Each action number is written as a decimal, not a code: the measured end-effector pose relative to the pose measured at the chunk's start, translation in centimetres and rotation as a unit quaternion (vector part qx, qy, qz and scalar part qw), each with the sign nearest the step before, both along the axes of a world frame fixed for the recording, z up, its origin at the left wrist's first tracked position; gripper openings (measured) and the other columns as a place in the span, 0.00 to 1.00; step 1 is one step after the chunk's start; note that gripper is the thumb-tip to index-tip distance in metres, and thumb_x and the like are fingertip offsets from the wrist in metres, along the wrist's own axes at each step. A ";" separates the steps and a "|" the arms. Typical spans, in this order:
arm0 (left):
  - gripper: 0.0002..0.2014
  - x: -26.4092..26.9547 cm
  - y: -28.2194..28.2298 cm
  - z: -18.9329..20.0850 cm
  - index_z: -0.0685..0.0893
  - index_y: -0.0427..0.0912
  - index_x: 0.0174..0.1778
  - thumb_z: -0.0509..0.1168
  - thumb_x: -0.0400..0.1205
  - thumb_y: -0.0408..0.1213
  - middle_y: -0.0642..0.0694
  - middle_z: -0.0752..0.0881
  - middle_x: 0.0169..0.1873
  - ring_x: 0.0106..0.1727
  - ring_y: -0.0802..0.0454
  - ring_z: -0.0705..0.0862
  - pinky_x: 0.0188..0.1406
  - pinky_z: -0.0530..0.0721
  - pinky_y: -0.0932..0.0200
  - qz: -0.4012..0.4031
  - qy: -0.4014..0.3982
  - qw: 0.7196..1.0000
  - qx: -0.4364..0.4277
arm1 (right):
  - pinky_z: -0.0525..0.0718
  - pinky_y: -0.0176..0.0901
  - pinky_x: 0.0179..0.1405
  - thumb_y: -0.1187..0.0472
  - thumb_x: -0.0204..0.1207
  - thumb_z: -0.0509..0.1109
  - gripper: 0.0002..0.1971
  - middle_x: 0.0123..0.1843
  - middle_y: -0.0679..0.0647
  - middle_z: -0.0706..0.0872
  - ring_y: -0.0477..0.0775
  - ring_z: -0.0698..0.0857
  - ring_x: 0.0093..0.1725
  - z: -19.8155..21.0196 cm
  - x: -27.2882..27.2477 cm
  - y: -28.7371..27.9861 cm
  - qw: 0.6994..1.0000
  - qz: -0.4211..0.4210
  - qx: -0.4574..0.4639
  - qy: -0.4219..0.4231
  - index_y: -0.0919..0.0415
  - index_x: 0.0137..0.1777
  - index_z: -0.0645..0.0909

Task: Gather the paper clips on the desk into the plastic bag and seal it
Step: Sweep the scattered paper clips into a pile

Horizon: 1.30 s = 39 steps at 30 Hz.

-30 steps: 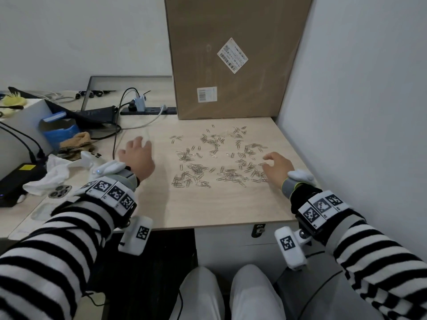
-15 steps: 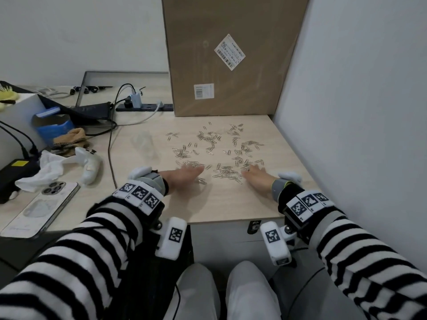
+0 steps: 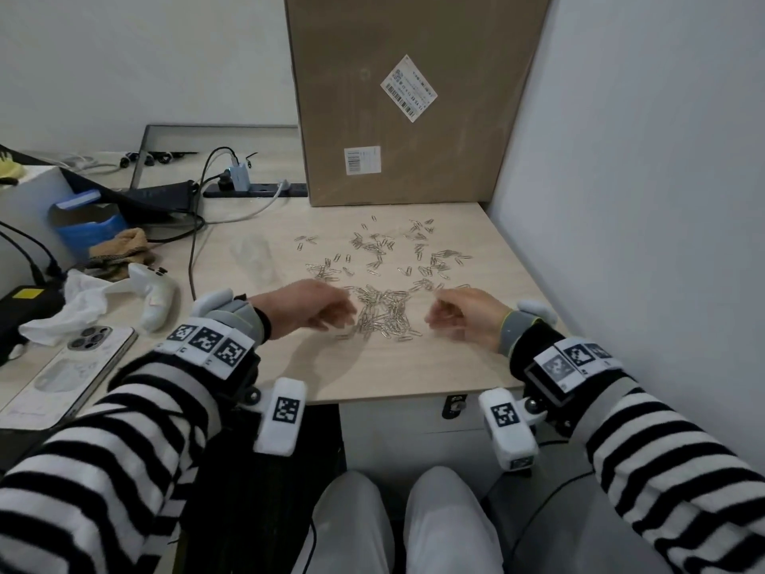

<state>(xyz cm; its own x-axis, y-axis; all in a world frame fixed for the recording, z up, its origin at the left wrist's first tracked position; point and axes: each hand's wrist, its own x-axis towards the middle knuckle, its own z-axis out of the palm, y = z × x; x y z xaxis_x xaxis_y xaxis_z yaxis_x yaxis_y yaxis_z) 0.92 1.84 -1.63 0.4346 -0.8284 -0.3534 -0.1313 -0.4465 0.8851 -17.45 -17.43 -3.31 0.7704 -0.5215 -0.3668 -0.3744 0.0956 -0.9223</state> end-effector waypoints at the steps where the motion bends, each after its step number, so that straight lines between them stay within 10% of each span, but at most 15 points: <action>1: 0.16 0.0 0.3 0.0 0.85 0.38 0.45 0.55 0.87 0.40 0.49 0.90 0.34 0.32 0.58 0.85 0.36 0.80 0.64 -0.031 0.012 0.998 0.049 | 0.79 0.38 0.28 0.55 0.83 0.61 0.16 0.36 0.54 0.89 0.48 0.87 0.35 -0.1 -0.3 -0.2 0.999 0.029 0.016 0.029 0.57 0.34 0.79; 8: 0.07 -1.6 -2.4 -1.2 0.84 0.37 0.46 0.63 0.83 0.35 0.44 0.86 0.38 0.35 0.55 0.82 0.36 0.79 0.66 -0.090 0.018 0.993 0.077 | 0.81 0.31 0.33 0.59 0.83 0.62 0.11 0.38 0.51 0.88 0.44 0.86 0.37 -0.7 2.2 1.8 0.985 0.155 0.000 0.078 0.59 0.42 0.82; 16: 0.04 0.2 -4.9 -0.9 0.83 0.40 0.47 0.63 0.81 0.34 0.45 0.84 0.43 0.42 0.50 0.80 0.44 0.75 0.58 0.099 -0.093 0.989 -0.059 | 0.77 0.38 0.47 0.64 0.78 0.65 0.08 0.48 0.46 0.86 0.51 0.84 0.53 -0.6 4.3 -0.3 0.974 -0.026 -0.223 -0.013 0.51 0.46 0.82; 20: 0.24 4.1 -4.2 -0.8 0.73 0.38 0.72 0.58 0.82 0.45 0.37 0.75 0.71 0.68 0.41 0.75 0.69 0.72 0.50 0.229 -0.197 0.953 -0.005 | 0.74 0.48 0.69 0.55 0.78 0.62 0.22 0.74 0.56 0.76 0.60 0.74 0.73 -1.0 2.7 -4.8 0.921 -0.119 -0.323 0.182 0.54 0.72 0.71; 25: 0.29 3.8 -4.9 -1.9 0.56 0.40 0.82 0.49 0.87 0.50 0.34 0.56 0.82 0.83 0.37 0.54 0.82 0.52 0.41 0.126 -0.210 0.957 0.154 | 0.56 0.54 0.83 0.45 0.82 0.55 0.37 0.85 0.61 0.53 0.62 0.50 0.85 -2.0 4.0 -4.7 0.891 -0.037 -0.332 0.308 0.65 0.83 0.50; 30: 0.37 1.3 -7.3 -2.6 0.54 0.40 0.83 0.47 0.84 0.61 0.42 0.52 0.84 0.85 0.43 0.48 0.84 0.47 0.41 0.057 -0.102 0.991 0.071 | 0.55 0.54 0.81 0.46 0.84 0.53 0.34 0.86 0.58 0.51 0.59 0.51 0.85 -1.1 6.9 -0.9 0.939 0.083 -0.268 0.197 0.63 0.83 0.49; 33: 0.38 0.1 -7.6 -1.9 0.71 0.38 0.76 0.50 0.81 0.65 0.39 0.71 0.77 0.80 0.43 0.67 0.82 0.60 0.44 0.019 -0.016 1.000 0.013 | 0.52 0.50 0.82 0.49 0.87 0.49 0.29 0.86 0.57 0.51 0.56 0.51 0.85 0.1 7.5 0.8 0.950 0.156 -0.225 0.150 0.64 0.83 0.53; 36: 0.29 1.2 -7.3 -1.3 0.63 0.38 0.81 0.49 0.87 0.53 0.46 0.65 0.80 0.82 0.49 0.62 0.78 0.57 0.57 0.036 -0.027 0.998 -0.038 | 0.59 0.40 0.76 0.51 0.87 0.51 0.26 0.84 0.53 0.62 0.52 0.61 0.83 1.1 6.8 -0.1 0.974 0.097 -0.192 0.067 0.61 0.81 0.61; 39: 0.30 4.9 -7.2 -1.0 0.55 0.41 0.84 0.48 0.88 0.52 0.47 0.56 0.84 0.84 0.49 0.54 0.83 0.52 0.51 0.122 -0.102 0.987 -0.033 | 0.60 0.43 0.78 0.53 0.86 0.55 0.25 0.83 0.54 0.65 0.54 0.63 0.82 0.9 7.2 -4.2 0.955 0.013 -0.280 0.092 0.60 0.81 0.63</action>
